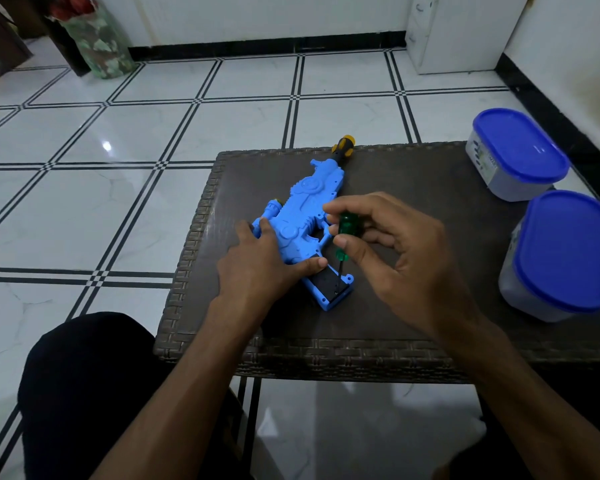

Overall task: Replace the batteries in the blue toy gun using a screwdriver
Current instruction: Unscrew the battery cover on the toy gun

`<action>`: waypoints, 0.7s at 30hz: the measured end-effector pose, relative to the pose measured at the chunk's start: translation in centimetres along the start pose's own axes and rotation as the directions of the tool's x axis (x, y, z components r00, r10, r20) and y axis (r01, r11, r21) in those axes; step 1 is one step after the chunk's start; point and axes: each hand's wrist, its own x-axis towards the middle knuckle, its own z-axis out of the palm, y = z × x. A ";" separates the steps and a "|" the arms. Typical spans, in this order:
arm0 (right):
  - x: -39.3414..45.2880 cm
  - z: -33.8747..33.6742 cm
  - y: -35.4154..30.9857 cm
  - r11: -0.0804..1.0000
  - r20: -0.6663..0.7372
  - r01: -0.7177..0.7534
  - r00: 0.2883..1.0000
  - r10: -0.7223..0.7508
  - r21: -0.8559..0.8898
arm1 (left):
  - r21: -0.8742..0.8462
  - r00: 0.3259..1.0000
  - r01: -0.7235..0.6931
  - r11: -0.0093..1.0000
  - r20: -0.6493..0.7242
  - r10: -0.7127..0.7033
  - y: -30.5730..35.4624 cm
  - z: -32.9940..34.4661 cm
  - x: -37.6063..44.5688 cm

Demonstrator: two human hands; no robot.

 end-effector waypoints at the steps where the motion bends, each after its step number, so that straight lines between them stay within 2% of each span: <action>1: -0.1 0.0 0.0 1.000 0.007 -0.002 1.000 0.002 -0.005 | 0.002 1.000 -0.001 1.000 0.001 0.001 0.0 0.0 0.0; 6: 0.0 0.0 -0.2 0.998 0.045 -0.047 0.998 0.045 0.044 | 0.004 1.000 -0.002 1.000 0.003 0.002 0.0 -0.1 -0.1; 10: 0.2 0.2 -0.2 0.999 0.085 0.028 0.996 -0.026 -0.020 | 0.021 1.000 -0.009 1.000 0.016 0.009 0.2 -0.3 -0.3; 14: 0.5 0.1 -0.2 0.999 0.032 0.022 0.999 -0.021 -0.028 | 0.010 1.000 -0.005 1.000 0.006 0.005 0.2 -0.3 -0.2; 17: 0.5 -0.1 -0.3 0.999 0.083 -0.021 0.996 0.018 0.033 | 0.008 1.000 -0.005 1.000 0.002 0.005 0.1 -0.1 -0.1; 21: 0.3 0.2 -0.4 1.000 0.120 0.019 0.993 -0.020 0.003 | 0.007 1.000 -0.008 1.000 0.008 0.007 0.2 -0.3 -0.3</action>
